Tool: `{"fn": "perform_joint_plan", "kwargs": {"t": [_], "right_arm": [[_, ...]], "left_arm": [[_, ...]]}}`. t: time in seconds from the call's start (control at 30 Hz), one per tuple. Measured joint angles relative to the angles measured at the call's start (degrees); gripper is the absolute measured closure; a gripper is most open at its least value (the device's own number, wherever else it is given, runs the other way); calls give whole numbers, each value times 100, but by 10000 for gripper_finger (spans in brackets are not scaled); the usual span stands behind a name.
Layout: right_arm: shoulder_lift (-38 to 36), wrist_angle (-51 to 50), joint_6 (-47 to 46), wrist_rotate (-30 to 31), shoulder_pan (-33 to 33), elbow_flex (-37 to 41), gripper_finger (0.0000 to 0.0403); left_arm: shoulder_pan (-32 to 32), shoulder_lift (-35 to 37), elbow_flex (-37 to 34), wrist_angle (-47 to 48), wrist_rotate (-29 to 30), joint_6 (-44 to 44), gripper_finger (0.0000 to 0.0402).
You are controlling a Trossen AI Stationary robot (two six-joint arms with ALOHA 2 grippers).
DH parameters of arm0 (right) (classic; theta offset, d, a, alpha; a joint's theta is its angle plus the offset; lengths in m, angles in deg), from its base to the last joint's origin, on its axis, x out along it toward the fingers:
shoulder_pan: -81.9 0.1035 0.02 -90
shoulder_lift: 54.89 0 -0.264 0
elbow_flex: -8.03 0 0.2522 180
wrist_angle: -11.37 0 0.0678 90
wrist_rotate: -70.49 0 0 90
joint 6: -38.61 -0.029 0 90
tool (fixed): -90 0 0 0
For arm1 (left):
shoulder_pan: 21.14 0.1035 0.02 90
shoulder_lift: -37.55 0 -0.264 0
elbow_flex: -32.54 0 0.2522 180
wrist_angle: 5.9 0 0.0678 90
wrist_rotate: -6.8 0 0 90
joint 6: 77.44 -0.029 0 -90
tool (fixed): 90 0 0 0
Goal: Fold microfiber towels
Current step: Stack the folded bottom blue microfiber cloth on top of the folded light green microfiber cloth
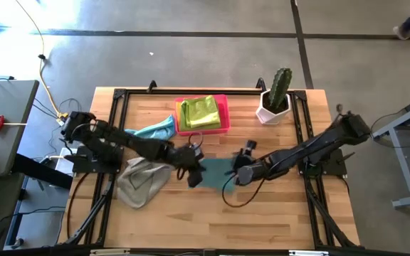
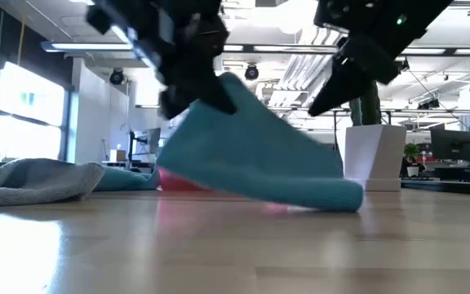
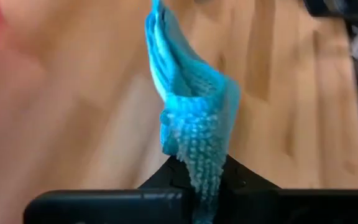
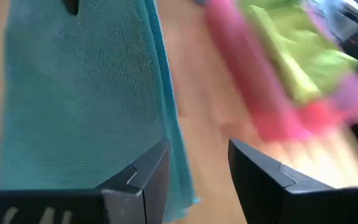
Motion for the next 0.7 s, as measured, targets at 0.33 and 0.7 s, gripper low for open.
{"fn": "perform_joint_plan", "kwargs": {"t": [0.33,0.7], "right_arm": [[-617,-728,-958,59,-2,-2,247],[-595,-876,-841,21,-4,-6,247]], "left_arm": [[1328,4,975,-66,563,-2161,395],[2686,-33,1606,-153,-207,-1946,396]]}}
